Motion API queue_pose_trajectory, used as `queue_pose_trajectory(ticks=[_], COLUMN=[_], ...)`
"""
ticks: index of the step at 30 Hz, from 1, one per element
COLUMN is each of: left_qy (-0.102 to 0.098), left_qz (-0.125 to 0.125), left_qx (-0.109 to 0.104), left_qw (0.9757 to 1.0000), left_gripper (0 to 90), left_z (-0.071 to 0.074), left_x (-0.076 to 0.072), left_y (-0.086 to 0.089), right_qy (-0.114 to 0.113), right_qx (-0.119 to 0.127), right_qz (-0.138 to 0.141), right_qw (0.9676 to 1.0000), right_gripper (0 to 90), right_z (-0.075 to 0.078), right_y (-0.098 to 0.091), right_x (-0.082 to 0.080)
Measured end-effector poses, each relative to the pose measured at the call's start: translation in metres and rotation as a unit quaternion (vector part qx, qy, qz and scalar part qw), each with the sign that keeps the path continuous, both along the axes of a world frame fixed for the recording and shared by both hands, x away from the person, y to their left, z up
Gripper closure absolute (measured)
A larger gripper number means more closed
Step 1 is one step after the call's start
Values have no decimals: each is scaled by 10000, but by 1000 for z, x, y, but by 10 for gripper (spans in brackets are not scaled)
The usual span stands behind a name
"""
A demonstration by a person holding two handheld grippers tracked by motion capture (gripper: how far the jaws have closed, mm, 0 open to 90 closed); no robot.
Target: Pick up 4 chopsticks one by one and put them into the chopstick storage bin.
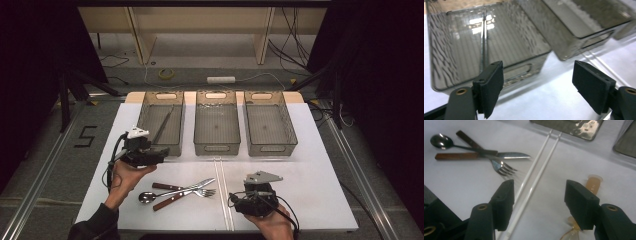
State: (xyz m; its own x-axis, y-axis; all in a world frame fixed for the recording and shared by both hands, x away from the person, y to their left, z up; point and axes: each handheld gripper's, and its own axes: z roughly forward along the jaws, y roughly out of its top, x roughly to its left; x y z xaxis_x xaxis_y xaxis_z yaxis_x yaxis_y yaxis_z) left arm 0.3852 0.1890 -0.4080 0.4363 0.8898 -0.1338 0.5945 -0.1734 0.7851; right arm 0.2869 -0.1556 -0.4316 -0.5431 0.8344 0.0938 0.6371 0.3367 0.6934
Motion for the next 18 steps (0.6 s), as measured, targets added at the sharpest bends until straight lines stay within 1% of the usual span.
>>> queue_pose_trajectory(ticks=[1,2,3,4,5,7,8,9,11,13,16,18], left_qy=[-29,-67,-72,-94,-102,-113,-123,-138,-184,-186,-161,-155], left_qz=[-14,-7,-44,-58,-71,-126,-140,-148,-165,-184,-245,-279], left_qx=[-44,-105,-99,-123,-152,-196,-199,-210,-229,-238,-217,-173], left_qw=[10000,9999,9999,9999,9998,9997,9996,9996,9994,9994,9993,9993], left_gripper=[238,235,231,224,219,210,205,201,199,195,192,189], left_z=[-1,-2,-3,-5,-6,-8,-9,-9,-9,-10,-12,-13], left_x=[-4,-8,-12,-15,-18,-23,-25,-28,-31,-35,-39,-41], left_y=[-1,-2,-3,-4,-4,-5,-6,-6,-6,-7,-9,-11], right_qy=[-50,-112,-193,-256,-283,-331,-337,-338,-375,-310,-330,-285], right_qx=[67,73,63,106,170,200,244,228,66,125,59,171], right_qz=[-49,-104,-194,-285,-329,-447,-491,-497,-531,-540,-641,-710], right_qw=[10000,9999,9996,9992,9989,9983,9979,9979,9979,9980,9974,9969], right_gripper=[428,427,428,431,432,432,433,434,438,455,474,503], right_z=[-1,-1,-1,-2,-3,-6,-8,-11,-17,-23,-35,-43], right_y=[1,2,3,4,5,7,8,10,15,17,22,23], right_x=[-3,-6,-8,-10,-12,-17,-19,-21,-25,-29,-36,-40])
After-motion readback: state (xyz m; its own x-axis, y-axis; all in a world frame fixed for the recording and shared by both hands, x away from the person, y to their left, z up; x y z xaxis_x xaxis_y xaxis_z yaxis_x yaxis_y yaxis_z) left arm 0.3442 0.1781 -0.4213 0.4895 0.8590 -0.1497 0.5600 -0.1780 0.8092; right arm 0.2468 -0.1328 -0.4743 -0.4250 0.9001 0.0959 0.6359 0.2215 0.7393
